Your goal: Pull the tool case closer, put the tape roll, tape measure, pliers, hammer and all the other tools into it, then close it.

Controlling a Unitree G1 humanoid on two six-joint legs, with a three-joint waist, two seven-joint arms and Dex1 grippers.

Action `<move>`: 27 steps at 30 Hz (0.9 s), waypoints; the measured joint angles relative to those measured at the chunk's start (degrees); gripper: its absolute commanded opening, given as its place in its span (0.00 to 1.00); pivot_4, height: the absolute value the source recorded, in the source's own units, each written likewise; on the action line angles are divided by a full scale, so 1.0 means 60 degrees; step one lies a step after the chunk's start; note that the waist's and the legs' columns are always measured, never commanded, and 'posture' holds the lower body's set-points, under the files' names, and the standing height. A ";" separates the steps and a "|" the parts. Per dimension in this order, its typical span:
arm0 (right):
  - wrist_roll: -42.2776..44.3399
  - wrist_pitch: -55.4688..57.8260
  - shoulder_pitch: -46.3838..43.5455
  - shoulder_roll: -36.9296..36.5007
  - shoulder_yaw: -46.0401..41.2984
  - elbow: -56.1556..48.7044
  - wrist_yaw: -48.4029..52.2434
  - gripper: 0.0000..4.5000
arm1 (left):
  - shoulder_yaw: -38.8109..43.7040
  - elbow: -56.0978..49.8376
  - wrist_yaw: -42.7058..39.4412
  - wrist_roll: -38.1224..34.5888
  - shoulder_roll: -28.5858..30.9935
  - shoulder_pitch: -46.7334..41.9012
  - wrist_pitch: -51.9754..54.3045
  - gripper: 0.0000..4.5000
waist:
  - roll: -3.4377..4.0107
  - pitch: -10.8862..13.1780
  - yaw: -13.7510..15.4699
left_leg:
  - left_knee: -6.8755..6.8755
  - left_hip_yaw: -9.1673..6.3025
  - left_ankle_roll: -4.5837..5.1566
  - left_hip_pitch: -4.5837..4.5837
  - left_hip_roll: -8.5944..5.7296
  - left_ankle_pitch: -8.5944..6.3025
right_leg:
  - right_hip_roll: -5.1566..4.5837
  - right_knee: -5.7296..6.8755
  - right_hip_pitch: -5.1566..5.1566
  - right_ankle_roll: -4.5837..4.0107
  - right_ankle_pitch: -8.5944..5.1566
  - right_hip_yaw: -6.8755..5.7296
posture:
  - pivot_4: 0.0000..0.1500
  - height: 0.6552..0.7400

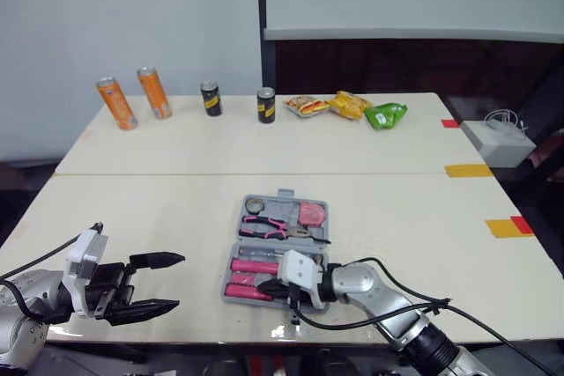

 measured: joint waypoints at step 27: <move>0.2866 -0.0487 0.1878 -0.0768 -0.5198 -0.1402 0.0310 0.41 | 0.0471 -0.0604 0.3615 0.0910 -0.3075 -0.0526 0.0735 1.00 | -0.0005 0.0058 0.0065 | -0.0026 -0.0021 0.0057 -0.0136 -0.0007 -0.0003 | 0.0002 -0.0091 -0.0070 0.0025 0.0006 -0.0024 | 1.00 1.00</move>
